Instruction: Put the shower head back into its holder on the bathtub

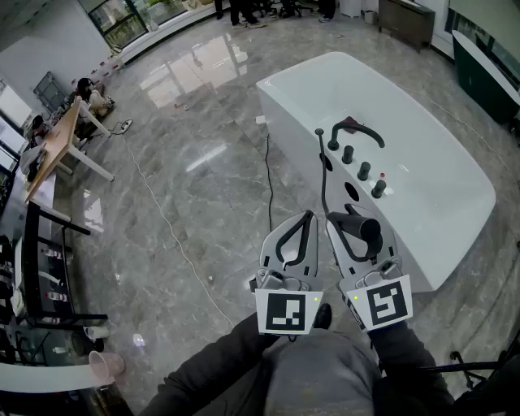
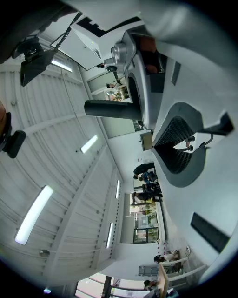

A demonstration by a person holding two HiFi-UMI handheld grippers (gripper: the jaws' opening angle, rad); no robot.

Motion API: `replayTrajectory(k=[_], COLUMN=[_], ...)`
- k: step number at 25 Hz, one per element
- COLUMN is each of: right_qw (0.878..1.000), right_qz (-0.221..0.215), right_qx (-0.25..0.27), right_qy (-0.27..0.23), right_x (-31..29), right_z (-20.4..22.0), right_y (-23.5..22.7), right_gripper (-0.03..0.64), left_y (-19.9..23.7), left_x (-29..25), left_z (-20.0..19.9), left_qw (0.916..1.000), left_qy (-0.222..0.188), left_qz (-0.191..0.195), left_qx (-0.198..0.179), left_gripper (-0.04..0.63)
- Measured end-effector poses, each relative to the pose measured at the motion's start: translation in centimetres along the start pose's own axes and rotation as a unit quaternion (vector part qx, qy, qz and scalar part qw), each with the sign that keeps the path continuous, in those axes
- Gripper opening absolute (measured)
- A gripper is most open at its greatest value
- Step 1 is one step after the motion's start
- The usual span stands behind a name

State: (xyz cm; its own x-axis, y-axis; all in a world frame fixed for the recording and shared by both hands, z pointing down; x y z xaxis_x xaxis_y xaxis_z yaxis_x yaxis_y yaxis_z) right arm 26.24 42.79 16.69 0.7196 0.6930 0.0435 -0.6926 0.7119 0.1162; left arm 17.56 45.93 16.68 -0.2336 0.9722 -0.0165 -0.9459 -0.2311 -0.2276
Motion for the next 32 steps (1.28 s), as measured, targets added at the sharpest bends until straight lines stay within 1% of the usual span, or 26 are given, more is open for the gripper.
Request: replayTrajectory(k=[9, 14, 20, 23, 27, 32], right_qw=[1.000, 1.000, 0.999, 0.999, 0.999, 0.999], right_qz=[-0.003, -0.014, -0.022, -0.027, -0.028, -0.030], right_qx=[-0.001, -0.012, -0.011, -0.013, -0.020, -0.011], right_qy=[-0.003, -0.013, -0.025, -0.029, -0.025, -0.016], right_x=[0.3, 0.7, 1.2, 1.1, -0.2, -3.9], right_z=[0.3, 0.4, -0.8, -1.3, -1.2, -0.2], right_y=[-0.7, -1.8, -2.2, -2.3, -2.3, -1.7], right_gripper=[0.140, 0.140, 0.140, 0.140, 0.140, 0.140], left_y=[-0.6, -1.6, -1.6, -1.7, -0.7, 2.7], left_x=[-0.5, -1.5, -2.2, -2.3, -2.8, -4.7], left_z=[0.2, 0.3, 0.4, 0.9, 2.0, 4.4], left_qw=[1.0000, 1.0000, 0.9995, 0.9992, 0.9988, 0.9982], left_qy=[0.004, 0.004, 0.010, 0.020, 0.027, 0.021], left_qz=[-0.004, -0.009, -0.028, -0.031, -0.032, -0.032], left_qx=[0.001, -0.001, 0.010, 0.015, 0.025, 0.045], left_gripper=[0.003, 0.003, 0.003, 0.003, 0.003, 0.003])
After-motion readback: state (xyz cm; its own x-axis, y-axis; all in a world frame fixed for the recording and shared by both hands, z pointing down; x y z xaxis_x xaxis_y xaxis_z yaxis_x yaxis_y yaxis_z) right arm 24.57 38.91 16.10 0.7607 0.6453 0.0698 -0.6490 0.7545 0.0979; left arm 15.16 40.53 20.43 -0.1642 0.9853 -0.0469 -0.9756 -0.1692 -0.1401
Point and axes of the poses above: the fingertips, and each gripper's own axes: x backward along the fingers, y to its left, z out of its underside, the point moved 5 cm from there along x, backward along the fingers, and after that the axes turned 8 degrees about z, right-handed, at the moved point
